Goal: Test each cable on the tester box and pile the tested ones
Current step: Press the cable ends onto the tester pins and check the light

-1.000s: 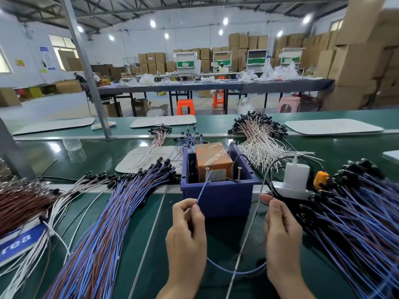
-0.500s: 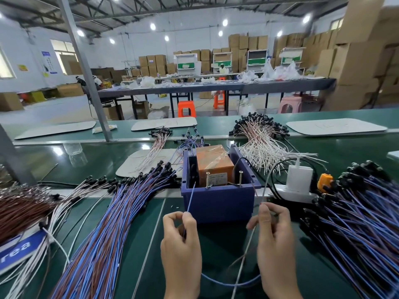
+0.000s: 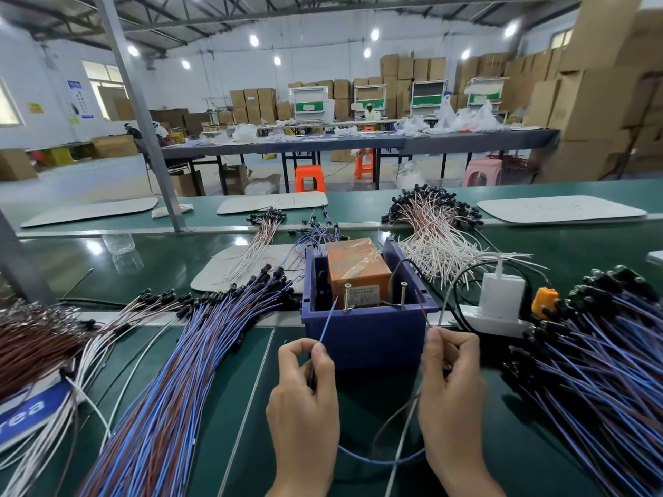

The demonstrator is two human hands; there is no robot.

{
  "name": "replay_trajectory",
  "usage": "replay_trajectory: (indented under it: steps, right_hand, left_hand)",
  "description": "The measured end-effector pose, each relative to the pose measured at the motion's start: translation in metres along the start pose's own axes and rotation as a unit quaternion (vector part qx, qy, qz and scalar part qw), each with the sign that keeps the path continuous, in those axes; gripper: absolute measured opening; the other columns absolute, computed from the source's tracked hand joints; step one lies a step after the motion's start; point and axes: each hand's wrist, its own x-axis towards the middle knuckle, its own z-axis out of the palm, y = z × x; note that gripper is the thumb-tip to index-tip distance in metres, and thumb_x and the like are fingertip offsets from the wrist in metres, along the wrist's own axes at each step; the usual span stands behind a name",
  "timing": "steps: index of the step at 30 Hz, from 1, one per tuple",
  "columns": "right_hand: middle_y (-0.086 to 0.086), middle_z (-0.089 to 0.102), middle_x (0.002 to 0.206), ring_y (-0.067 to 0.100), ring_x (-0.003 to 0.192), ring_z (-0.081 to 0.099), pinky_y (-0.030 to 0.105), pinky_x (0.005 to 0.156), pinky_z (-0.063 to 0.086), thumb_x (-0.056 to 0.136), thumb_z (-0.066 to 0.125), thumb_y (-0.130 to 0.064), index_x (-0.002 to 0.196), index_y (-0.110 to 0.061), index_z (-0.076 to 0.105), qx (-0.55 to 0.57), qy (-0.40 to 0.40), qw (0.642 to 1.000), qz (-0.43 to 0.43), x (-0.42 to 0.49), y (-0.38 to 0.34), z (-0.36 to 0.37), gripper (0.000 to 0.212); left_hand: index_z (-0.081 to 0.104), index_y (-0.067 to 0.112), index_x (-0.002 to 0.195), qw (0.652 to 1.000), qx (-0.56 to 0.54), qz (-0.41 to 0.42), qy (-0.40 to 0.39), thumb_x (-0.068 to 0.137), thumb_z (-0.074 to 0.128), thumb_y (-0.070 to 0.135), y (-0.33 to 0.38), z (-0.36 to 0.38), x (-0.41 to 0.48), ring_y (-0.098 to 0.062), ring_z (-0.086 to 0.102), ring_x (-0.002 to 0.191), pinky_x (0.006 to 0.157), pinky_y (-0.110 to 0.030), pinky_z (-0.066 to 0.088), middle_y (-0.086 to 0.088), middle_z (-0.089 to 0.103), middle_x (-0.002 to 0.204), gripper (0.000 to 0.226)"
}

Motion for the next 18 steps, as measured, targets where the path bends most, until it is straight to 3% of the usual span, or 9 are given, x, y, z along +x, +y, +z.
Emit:
replay_trajectory:
  steps: [15,18]
  right_hand:
    - [-0.03,0.065,0.095,-0.005,0.089,0.062,0.005,0.07,0.043,0.094,0.046,-0.053,0.093,-0.051,0.052,0.01,-0.023,1.0,0.014,-0.001,0.0008,-0.0015,0.006]
    - [-0.03,0.065,0.093,-0.006,0.088,0.062,0.004,0.069,0.043,0.094,0.046,-0.053,0.092,-0.051,0.052,0.011,-0.021,1.0,0.016,-0.0015,0.0005,-0.0025,0.007]
  left_hand:
    - [0.047,0.044,0.091,1.0,-0.015,-0.019,-0.014,0.091,0.038,0.061,0.0008,-0.0001,-0.0018,-0.007,0.03,0.039,0.042,-0.027,0.029,0.008,0.044,0.046,0.019]
    - [0.047,0.045,0.091,1.0,-0.013,-0.014,-0.012,0.092,0.039,0.059,0.0014,-0.0004,-0.0017,-0.006,0.03,0.038,0.041,-0.022,0.029,0.007,0.044,0.046,0.016]
